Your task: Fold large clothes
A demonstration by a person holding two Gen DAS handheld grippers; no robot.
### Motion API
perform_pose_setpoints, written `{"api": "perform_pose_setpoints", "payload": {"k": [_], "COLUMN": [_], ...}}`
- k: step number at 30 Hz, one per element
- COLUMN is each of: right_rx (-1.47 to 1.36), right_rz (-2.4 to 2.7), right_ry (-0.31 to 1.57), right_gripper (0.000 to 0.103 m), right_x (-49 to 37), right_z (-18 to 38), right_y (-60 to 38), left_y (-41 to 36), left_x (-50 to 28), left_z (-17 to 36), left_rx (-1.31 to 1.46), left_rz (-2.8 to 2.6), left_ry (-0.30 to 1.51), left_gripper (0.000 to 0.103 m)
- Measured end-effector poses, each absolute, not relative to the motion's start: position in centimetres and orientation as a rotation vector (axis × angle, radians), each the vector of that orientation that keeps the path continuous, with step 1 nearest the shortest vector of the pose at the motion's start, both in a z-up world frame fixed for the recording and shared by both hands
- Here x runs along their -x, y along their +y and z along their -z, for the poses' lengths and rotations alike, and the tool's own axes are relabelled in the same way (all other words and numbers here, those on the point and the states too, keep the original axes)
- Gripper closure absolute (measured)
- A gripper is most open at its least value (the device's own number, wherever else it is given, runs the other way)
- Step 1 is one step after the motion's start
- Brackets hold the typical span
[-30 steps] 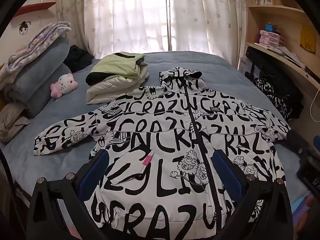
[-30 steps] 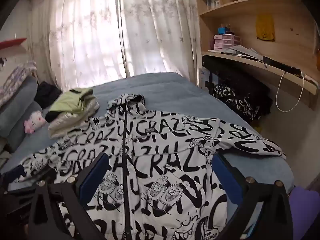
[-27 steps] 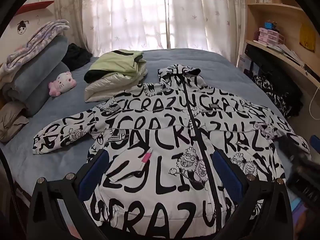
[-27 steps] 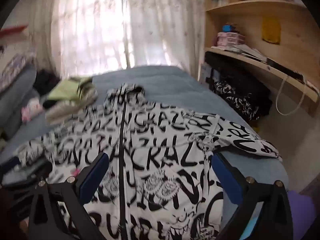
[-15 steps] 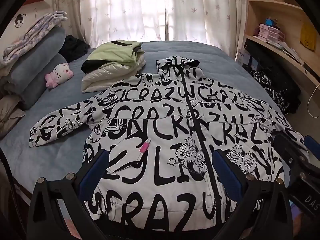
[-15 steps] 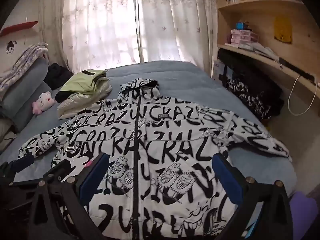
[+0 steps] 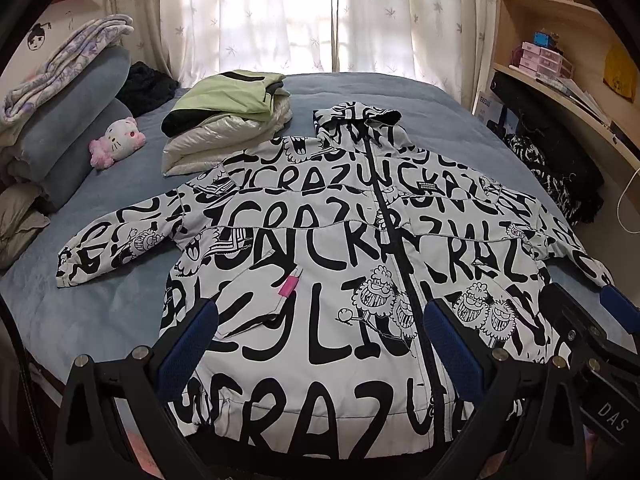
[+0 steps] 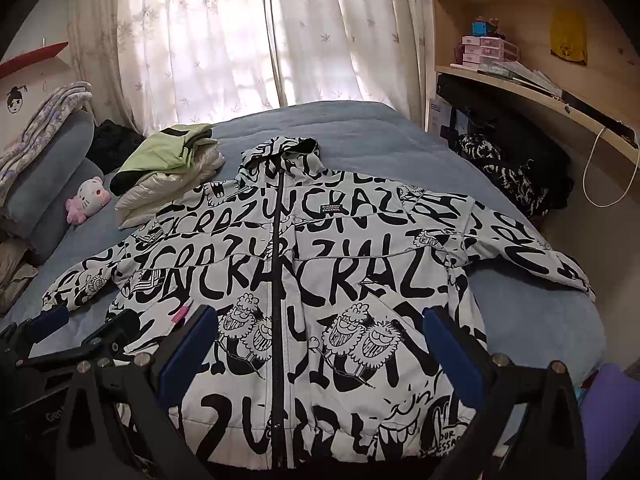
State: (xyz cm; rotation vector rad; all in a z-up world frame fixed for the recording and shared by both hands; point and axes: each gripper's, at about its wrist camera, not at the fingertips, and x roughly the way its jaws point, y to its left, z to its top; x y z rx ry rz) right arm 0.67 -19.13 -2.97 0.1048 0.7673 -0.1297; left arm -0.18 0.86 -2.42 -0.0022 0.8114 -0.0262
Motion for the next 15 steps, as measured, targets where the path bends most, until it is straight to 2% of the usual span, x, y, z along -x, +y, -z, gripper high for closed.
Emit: {"api": "perform_pose_setpoints", "payload": {"k": [15], "right_rx": [-0.108], "right_rz": [0.128], "right_ry": [0.772], "right_gripper": [0.000], "right_x": [-0.77], "right_z": [3.44], "right_y": [-19.31], "left_y": [0.73], "left_x": [0.67], "left_z": [2.99], "left_rx": [0.001], "left_rz": [0.028], "left_ry": [0.817], "left_gripper": [0.002]}}
